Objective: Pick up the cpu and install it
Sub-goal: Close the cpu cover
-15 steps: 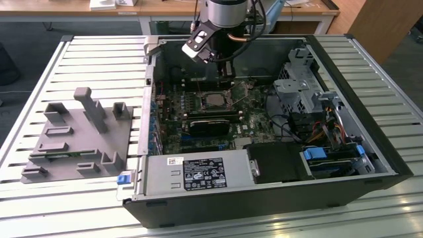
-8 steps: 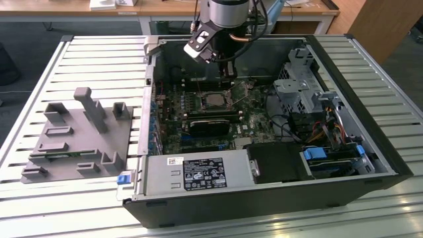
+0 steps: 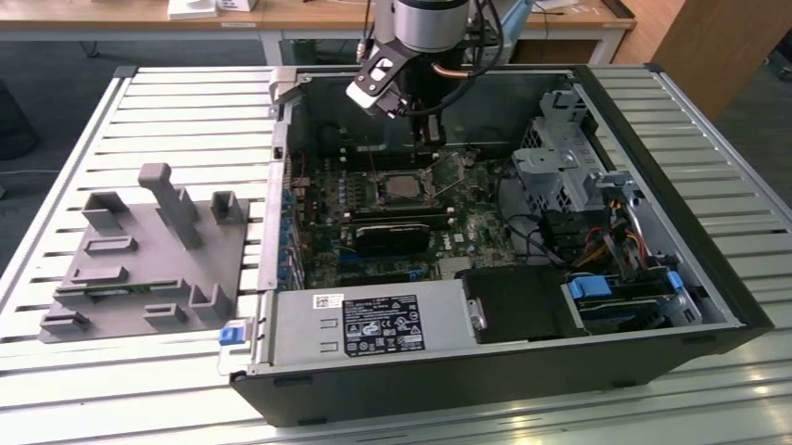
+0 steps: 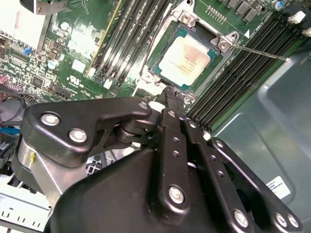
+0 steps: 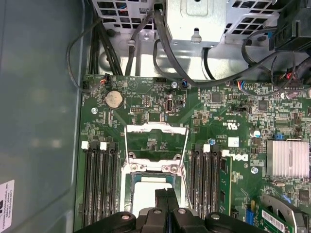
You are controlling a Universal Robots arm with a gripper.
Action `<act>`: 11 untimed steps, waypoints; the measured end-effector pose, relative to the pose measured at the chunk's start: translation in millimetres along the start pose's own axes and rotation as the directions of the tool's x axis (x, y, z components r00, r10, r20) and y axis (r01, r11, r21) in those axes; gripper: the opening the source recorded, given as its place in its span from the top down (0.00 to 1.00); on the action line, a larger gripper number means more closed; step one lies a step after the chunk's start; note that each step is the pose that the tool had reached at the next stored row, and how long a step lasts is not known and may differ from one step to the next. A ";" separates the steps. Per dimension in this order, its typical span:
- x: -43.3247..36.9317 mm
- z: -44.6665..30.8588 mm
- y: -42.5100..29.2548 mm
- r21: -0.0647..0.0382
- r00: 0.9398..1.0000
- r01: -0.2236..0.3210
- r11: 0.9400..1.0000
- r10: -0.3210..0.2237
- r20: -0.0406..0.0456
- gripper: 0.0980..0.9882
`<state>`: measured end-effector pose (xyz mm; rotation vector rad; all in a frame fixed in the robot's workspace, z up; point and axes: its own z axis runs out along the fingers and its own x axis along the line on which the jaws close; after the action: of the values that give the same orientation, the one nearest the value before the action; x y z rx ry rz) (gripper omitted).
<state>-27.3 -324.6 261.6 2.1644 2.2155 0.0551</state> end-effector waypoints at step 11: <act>-0.1 0.4 6.7 0.000 1.000 0.000 1.000 0.000 0.000 0.99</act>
<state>-20.6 -324.6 261.6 2.1644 2.2154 0.0551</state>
